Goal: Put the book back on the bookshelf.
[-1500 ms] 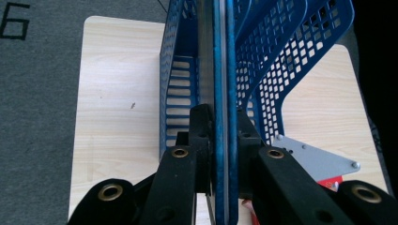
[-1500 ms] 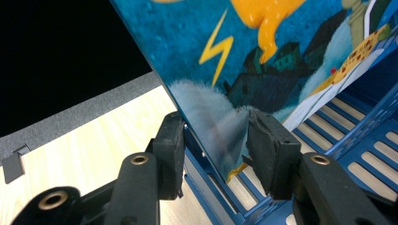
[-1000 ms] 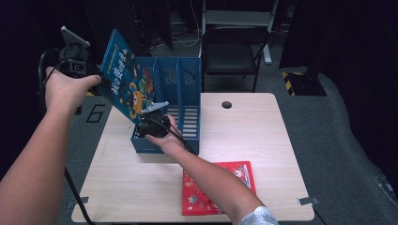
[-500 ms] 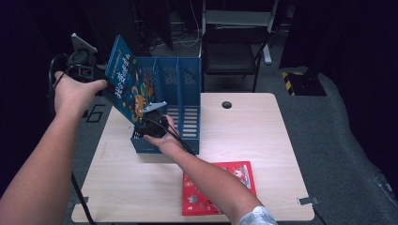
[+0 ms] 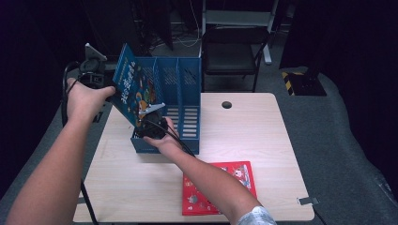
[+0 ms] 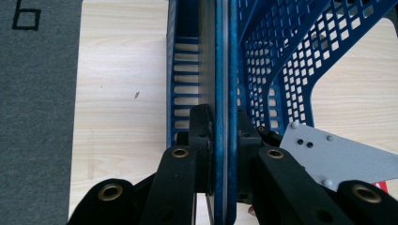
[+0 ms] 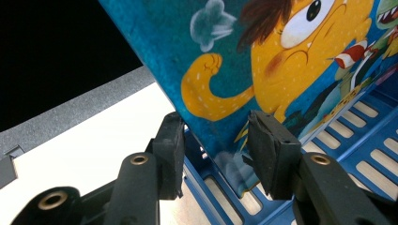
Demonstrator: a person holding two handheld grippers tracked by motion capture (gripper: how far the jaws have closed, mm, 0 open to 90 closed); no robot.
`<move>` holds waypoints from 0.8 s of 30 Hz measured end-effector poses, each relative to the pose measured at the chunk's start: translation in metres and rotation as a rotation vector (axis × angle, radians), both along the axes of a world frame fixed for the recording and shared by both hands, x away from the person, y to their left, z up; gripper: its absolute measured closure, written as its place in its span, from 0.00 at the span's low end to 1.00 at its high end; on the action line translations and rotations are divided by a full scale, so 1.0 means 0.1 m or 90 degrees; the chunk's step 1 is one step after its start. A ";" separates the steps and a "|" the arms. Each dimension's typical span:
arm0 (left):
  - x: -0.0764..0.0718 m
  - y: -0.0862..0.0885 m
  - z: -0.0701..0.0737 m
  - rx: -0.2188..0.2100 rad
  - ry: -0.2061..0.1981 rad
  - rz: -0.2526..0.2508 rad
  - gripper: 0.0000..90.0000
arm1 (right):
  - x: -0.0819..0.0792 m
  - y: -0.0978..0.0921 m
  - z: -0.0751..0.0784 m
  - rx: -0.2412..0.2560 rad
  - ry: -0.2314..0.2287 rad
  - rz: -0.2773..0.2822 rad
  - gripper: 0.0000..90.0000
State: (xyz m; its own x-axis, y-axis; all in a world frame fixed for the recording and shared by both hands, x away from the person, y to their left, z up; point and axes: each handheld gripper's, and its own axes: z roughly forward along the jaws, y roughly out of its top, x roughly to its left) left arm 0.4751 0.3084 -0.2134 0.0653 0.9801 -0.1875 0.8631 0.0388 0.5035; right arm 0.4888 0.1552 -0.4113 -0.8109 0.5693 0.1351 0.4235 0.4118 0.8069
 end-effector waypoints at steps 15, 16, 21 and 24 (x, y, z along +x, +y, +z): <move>0.03 -0.06 -0.13 0.018 0.012 0.010 0.92 | -0.03 0.04 0.02 0.018 0.008 -0.004 0.63; 0.03 -0.06 -0.13 0.019 0.015 0.006 0.92 | -0.02 0.04 0.02 0.009 0.003 0.006 0.63; 0.05 -0.10 -0.17 0.027 0.016 0.013 0.92 | -0.01 0.06 0.01 0.009 0.005 0.002 0.63; 0.07 -0.12 -0.18 0.033 0.019 0.009 0.92 | 0.00 0.07 0.00 0.011 0.008 -0.007 0.63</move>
State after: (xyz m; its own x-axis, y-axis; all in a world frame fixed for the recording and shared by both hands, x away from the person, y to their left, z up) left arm 0.4816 0.2963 -0.2317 0.0468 0.9894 -0.1377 0.8773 0.0252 0.4792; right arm 0.4887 0.1618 -0.4115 -0.8032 0.5752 0.1550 0.4380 0.3939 0.8081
